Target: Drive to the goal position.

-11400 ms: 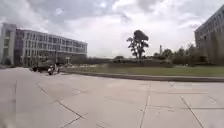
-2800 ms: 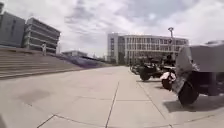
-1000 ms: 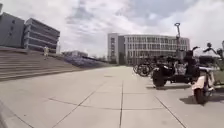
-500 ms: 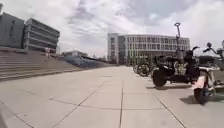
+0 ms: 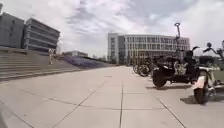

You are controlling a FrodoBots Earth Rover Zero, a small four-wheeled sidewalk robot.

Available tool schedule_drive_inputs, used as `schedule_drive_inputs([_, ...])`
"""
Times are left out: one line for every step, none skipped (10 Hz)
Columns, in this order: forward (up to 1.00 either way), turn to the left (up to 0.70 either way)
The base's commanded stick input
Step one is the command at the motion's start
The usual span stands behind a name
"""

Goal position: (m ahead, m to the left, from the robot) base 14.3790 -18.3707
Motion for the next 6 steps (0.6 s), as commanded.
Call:
schedule_drive_inputs([0.07, 0.01])
schedule_drive_inputs([0.06, 0.0])
schedule_drive_inputs([0.07, 0.01])
schedule_drive_inputs([0.06, 0.01])
schedule_drive_inputs([0.06, 0.01])
schedule_drive_inputs([0.06, 0.01])
